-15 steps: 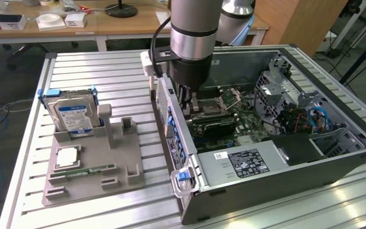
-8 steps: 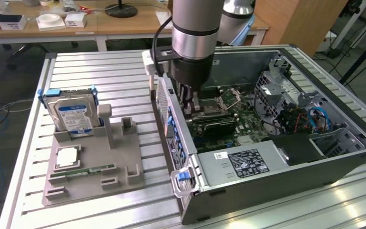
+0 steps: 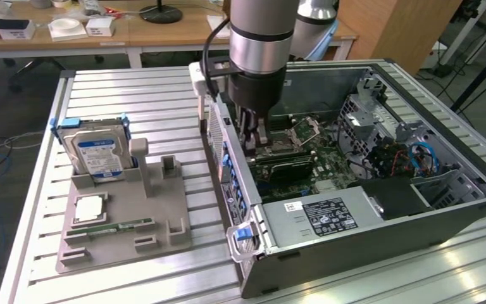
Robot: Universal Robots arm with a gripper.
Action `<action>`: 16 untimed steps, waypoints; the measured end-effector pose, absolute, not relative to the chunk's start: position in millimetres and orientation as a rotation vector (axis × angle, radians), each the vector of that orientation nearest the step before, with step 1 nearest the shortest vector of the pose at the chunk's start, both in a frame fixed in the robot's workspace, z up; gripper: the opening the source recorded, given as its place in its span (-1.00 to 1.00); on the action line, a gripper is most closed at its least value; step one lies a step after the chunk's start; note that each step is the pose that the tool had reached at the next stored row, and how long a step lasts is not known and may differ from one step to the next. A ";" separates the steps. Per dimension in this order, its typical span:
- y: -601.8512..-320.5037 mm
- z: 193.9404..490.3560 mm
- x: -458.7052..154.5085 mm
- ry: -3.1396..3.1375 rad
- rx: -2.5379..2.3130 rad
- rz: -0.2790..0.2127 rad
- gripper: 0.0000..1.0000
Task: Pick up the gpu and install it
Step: 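Press down on the gpu until it lock into place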
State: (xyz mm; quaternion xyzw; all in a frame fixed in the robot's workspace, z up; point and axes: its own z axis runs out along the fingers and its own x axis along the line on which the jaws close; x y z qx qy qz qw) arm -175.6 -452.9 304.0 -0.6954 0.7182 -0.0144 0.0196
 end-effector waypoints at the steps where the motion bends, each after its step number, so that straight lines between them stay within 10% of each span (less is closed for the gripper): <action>1: -453.9 303.8 -175.8 2.230 -2.156 -0.045 -0.79; 16: -461.1 298.9 -176.0 2.280 -2.166 0.019 -0.79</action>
